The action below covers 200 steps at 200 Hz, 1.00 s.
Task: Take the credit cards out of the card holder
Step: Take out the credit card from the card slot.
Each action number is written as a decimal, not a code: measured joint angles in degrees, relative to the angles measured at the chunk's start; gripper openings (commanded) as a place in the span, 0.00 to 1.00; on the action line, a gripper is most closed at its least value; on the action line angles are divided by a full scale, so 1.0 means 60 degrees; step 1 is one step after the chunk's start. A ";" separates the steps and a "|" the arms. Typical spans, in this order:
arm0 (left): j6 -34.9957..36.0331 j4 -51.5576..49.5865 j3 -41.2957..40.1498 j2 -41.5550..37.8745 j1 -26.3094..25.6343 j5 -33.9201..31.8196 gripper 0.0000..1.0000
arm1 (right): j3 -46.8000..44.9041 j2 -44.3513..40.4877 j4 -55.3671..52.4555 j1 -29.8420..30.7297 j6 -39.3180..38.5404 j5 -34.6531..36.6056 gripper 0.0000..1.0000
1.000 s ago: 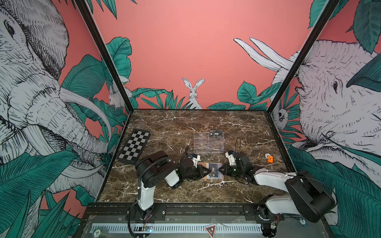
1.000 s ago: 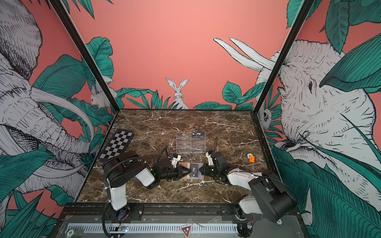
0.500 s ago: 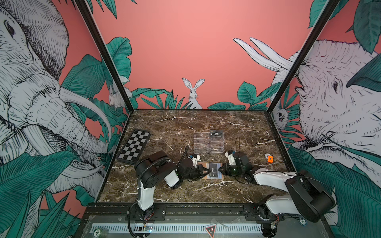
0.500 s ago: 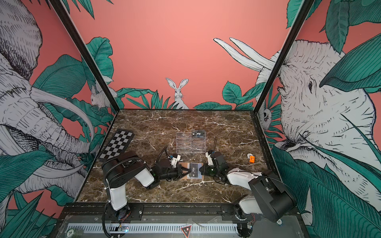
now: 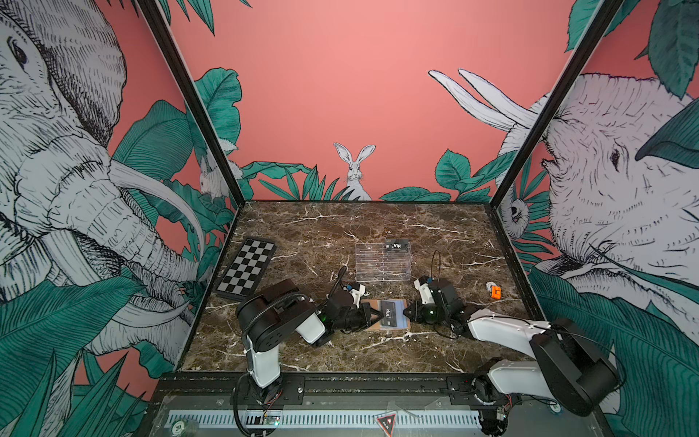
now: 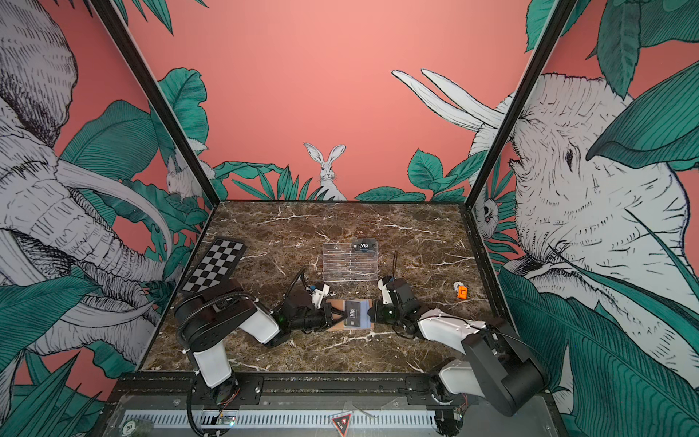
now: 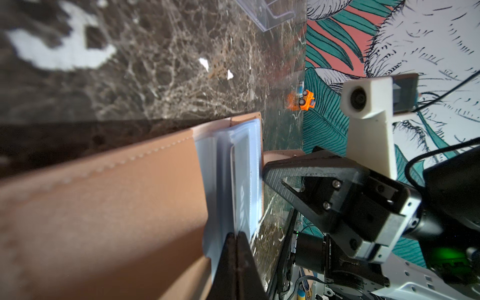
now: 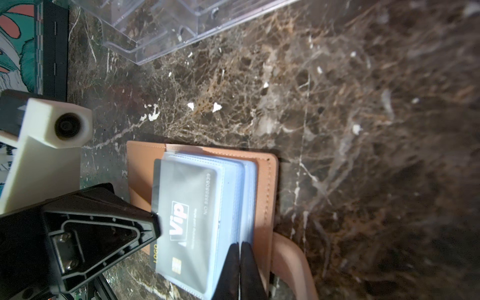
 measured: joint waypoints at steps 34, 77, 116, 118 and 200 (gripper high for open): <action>-0.0015 0.0204 0.0000 0.0087 0.0004 0.0058 0.00 | 0.0000 -0.0444 0.0040 0.0033 -0.0022 -0.0066 0.16; -0.0022 0.0375 0.0004 0.0208 0.0004 0.0109 0.00 | 0.0004 -0.0430 0.0368 0.0175 0.0076 -0.0237 0.14; -0.0018 0.0430 0.0004 0.0229 0.0004 0.0171 0.00 | 0.0106 0.0328 0.0750 0.0295 0.0233 -0.0295 0.13; -0.0022 0.0433 0.0004 0.0229 0.0004 0.0171 0.00 | 0.0117 0.0368 0.0765 0.0299 0.0240 -0.0291 0.13; -0.0022 0.0477 0.0004 0.0273 0.0004 0.0229 0.00 | 0.0266 0.0892 0.1147 0.0554 0.0437 -0.0321 0.11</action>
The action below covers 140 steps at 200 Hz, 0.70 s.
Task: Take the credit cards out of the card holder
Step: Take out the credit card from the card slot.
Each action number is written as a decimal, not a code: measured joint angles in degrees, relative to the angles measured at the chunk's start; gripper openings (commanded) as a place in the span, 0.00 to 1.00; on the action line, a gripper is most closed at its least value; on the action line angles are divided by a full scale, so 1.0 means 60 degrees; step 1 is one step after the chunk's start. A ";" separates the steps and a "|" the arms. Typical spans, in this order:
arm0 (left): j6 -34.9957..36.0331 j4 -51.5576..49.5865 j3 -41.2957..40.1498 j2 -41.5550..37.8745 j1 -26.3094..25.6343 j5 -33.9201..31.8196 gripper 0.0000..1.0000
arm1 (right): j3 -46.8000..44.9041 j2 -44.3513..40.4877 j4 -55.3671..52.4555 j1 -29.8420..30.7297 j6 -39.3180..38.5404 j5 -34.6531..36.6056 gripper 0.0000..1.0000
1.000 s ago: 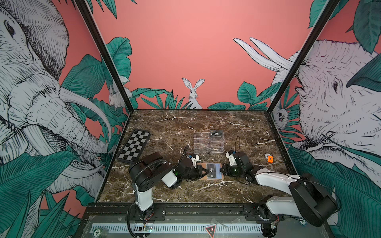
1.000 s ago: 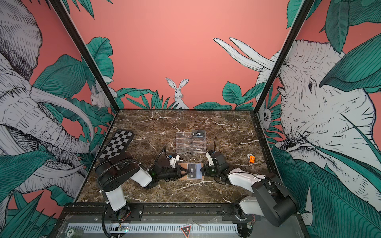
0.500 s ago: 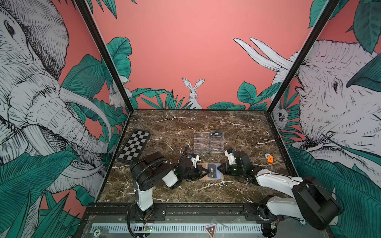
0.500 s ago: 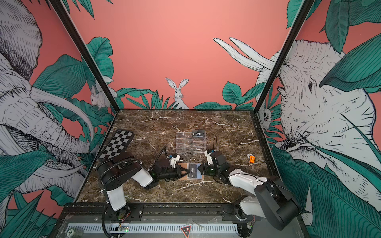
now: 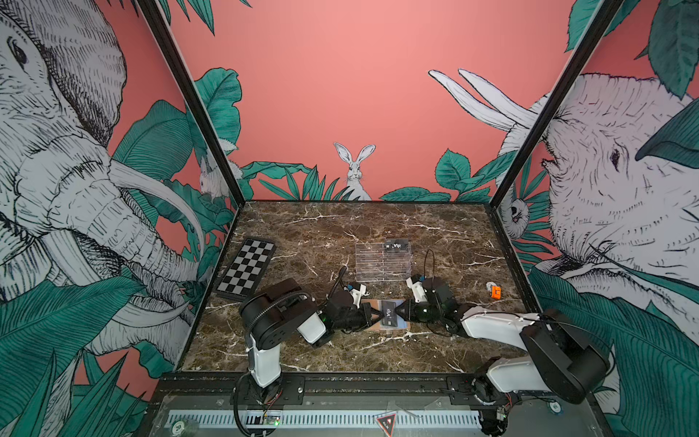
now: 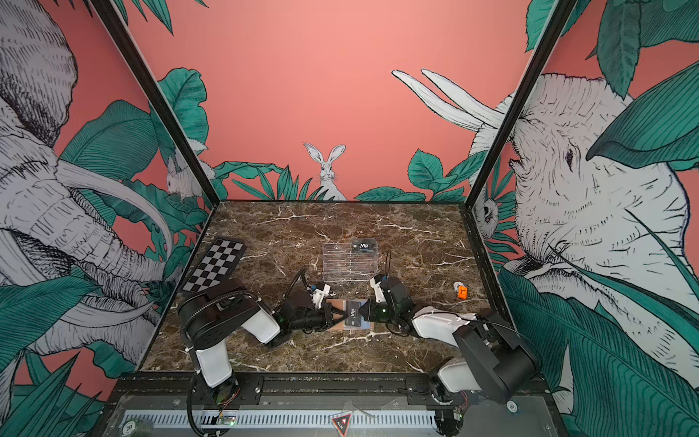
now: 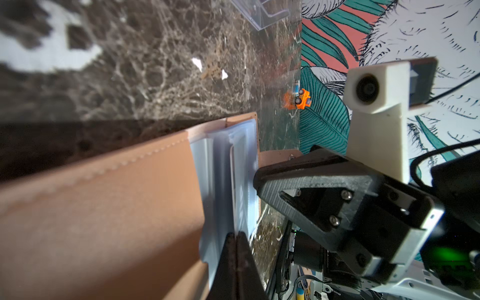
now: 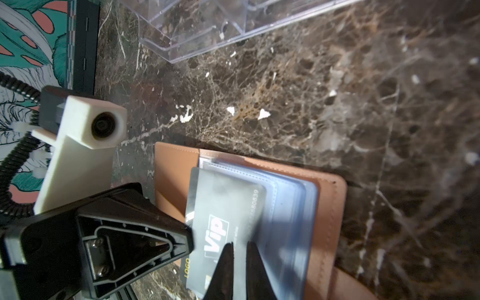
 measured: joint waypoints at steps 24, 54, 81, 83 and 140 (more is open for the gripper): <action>-0.0004 0.0095 0.0000 0.0073 0.0000 0.0015 0.00 | 0.0004 0.0168 0.0076 0.0015 0.0015 0.0029 0.10; -0.0029 0.0142 0.0000 0.0084 0.0000 0.0011 0.00 | 0.0004 0.0248 0.0120 0.0044 0.0004 0.0073 0.09; -0.0029 0.0142 0.0000 0.0084 0.0000 0.0011 0.00 | 0.0022 0.0248 0.0018 0.0051 -0.0044 0.0157 0.06; -0.0029 0.0142 0.0000 0.0084 0.0000 0.0011 0.00 | 0.0029 0.0248 -0.0004 0.0051 -0.0044 0.0168 0.06; -0.0029 0.0160 -0.0055 0.0084 0.0000 -0.0004 0.00 | 0.0208 0.0229 -0.0455 0.0058 -0.0233 0.0335 0.03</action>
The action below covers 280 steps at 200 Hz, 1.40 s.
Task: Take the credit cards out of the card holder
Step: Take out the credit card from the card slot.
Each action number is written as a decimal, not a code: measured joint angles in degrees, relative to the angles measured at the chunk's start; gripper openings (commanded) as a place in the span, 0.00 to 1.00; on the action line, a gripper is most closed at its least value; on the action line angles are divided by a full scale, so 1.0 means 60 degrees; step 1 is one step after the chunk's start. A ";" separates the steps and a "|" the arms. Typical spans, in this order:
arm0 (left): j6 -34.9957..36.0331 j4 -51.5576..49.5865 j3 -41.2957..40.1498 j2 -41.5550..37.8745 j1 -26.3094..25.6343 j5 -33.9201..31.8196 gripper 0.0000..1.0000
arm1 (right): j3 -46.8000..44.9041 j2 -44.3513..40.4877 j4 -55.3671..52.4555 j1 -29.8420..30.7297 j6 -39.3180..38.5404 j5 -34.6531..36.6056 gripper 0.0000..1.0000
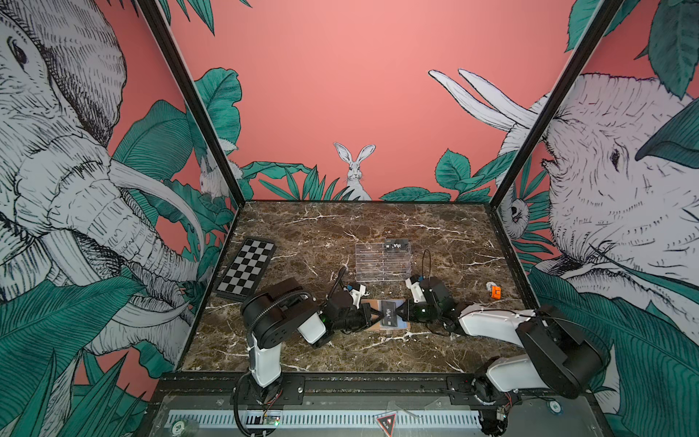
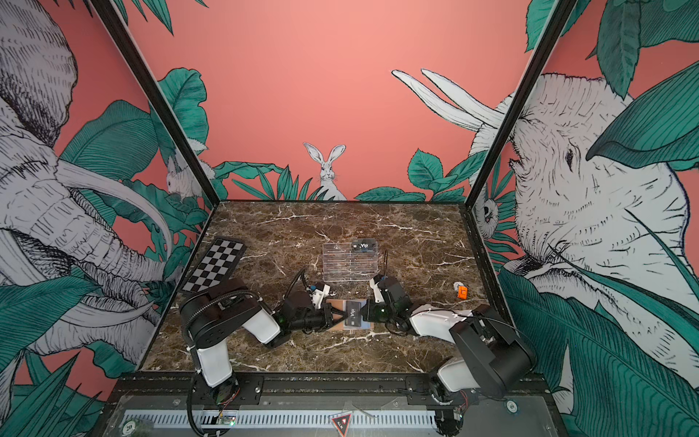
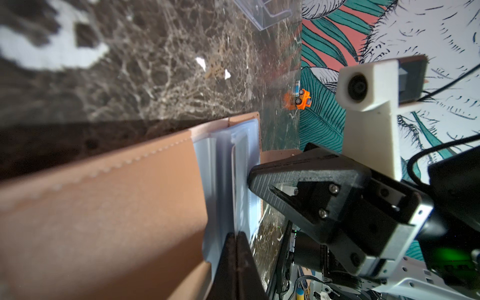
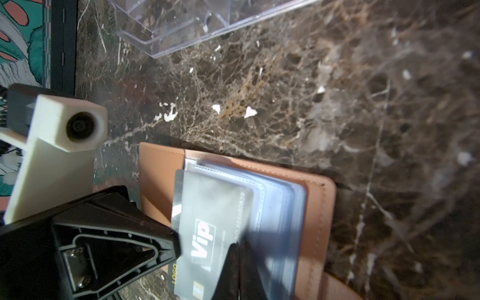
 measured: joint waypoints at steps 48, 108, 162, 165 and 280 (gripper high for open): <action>0.0004 0.0004 -0.0018 -0.0007 0.0000 -0.0033 0.00 | 0.0127 0.0080 -0.0182 0.0000 -0.0087 0.0022 0.01; 0.0011 -0.0029 -0.0153 -0.0164 0.0000 -0.0160 0.00 | 0.0175 0.0113 -0.0248 0.0000 -0.0208 0.0095 0.00; 0.0007 0.0011 -0.0306 -0.0200 0.0000 -0.0237 0.00 | 0.0259 0.0106 -0.0408 0.0011 -0.0248 0.0178 0.00; 0.0007 0.0011 -0.0313 -0.0204 0.0000 -0.0240 0.00 | 0.0262 0.0106 -0.0415 0.0011 -0.0248 0.0182 0.00; 0.0018 -0.0211 -0.0364 -0.0346 0.0004 -0.0393 0.26 | 0.0262 0.0106 -0.0430 0.0011 -0.0273 0.0197 0.00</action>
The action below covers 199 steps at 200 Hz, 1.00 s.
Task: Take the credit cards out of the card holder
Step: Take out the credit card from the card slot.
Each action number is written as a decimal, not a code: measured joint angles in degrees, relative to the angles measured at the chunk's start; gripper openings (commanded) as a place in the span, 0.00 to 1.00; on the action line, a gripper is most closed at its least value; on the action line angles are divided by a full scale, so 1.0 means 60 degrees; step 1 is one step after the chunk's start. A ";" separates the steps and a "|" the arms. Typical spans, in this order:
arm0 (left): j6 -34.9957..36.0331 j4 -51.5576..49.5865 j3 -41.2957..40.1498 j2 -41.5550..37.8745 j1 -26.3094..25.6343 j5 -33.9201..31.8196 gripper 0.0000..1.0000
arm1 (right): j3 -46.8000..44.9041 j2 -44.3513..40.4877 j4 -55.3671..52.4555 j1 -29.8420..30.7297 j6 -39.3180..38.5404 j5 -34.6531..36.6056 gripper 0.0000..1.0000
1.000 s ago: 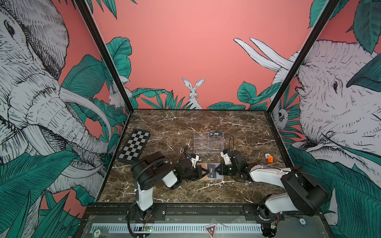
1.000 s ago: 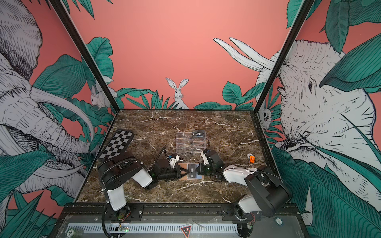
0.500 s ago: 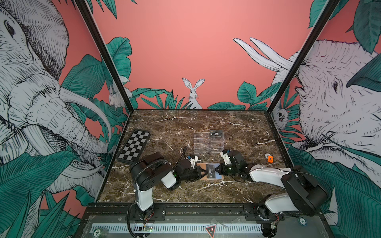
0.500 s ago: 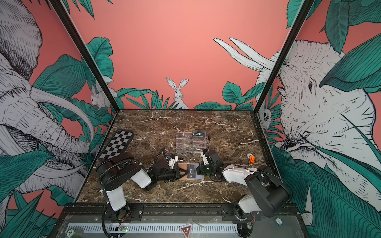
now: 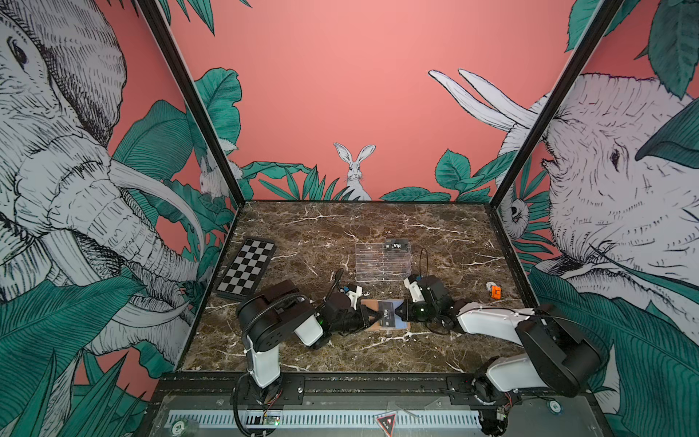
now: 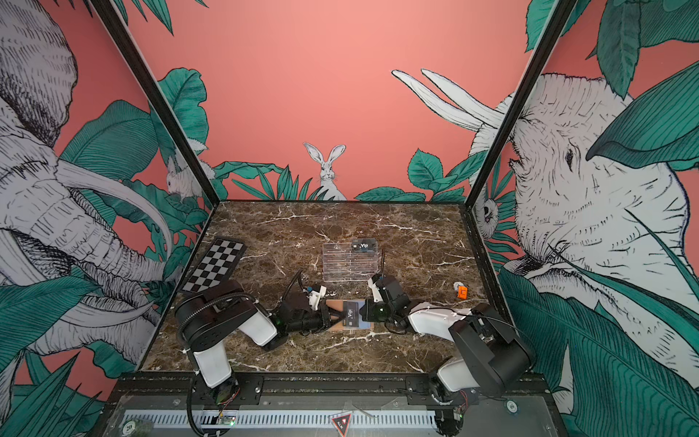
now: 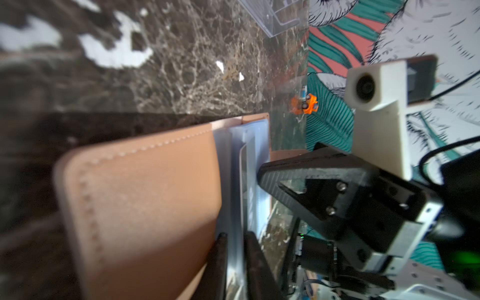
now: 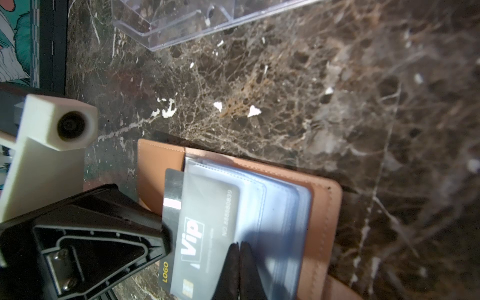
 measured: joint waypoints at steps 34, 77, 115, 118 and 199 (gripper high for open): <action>0.0026 -0.0004 0.0011 -0.0018 0.0004 0.0000 0.25 | 0.0000 0.0000 -0.0004 0.0000 -0.0004 -0.0004 0.00; 0.0022 -0.0011 0.0036 -0.0011 0.0004 0.0007 0.23 | 0.0000 0.0000 0.0000 0.0000 -0.0004 -0.0004 0.00; 0.0026 -0.0127 0.0171 0.0047 0.0004 0.0022 0.20 | 0.0000 0.0004 0.0007 0.0000 0.0000 -0.0011 0.00; 0.0026 -0.0149 0.0189 0.0051 0.0004 0.0018 0.20 | 0.0000 0.0004 0.0007 0.0000 0.0000 -0.0011 0.00; 0.0102 -0.0178 0.0357 0.0087 0.0007 0.0149 0.00 | 0.0007 0.0040 0.0036 0.0000 0.0000 -0.0040 0.00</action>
